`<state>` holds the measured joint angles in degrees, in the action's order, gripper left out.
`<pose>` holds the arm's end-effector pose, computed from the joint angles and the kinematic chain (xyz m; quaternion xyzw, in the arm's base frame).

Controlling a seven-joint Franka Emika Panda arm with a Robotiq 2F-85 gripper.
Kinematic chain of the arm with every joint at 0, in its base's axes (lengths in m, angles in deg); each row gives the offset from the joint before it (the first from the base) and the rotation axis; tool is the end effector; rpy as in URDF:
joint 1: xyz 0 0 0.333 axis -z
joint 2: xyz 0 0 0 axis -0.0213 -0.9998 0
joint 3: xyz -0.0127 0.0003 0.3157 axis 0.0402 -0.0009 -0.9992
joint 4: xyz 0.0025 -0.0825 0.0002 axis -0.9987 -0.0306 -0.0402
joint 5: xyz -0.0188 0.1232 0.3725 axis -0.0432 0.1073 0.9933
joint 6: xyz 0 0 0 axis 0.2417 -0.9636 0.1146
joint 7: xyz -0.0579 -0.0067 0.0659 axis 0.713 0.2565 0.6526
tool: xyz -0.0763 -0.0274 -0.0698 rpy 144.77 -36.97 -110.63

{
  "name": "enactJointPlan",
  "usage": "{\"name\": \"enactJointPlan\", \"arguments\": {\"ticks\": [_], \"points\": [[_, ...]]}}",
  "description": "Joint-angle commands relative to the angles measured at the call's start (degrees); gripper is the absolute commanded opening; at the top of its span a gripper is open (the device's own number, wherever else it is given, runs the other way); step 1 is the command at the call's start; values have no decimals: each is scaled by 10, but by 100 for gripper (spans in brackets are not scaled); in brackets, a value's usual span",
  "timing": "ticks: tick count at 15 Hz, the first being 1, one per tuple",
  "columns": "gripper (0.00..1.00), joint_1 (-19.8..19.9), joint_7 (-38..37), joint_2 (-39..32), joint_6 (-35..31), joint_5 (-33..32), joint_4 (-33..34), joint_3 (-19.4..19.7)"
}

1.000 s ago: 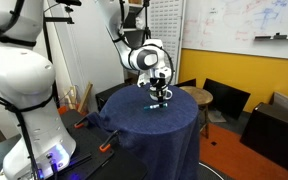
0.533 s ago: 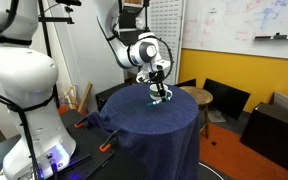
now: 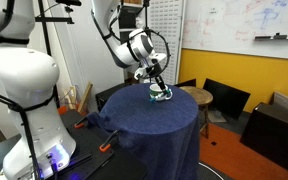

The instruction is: Put the marker in the cup

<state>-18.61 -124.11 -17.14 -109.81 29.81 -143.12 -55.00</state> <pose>0.4975 -0.1014 0.2322 0.8904 -0.3863 0.1708 0.1697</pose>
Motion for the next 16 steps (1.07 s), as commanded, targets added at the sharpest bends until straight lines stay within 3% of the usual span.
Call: {"name": "enactJointPlan", "arguments": {"ticks": [1, 9, 16], "points": [[5, -36, -78, 20, 14, -73, 1, 26], [5, -68, -212, 23, 34, -194, 15, 34], [5, -87, -283, 29, 69, -257, 27, 29]]}}
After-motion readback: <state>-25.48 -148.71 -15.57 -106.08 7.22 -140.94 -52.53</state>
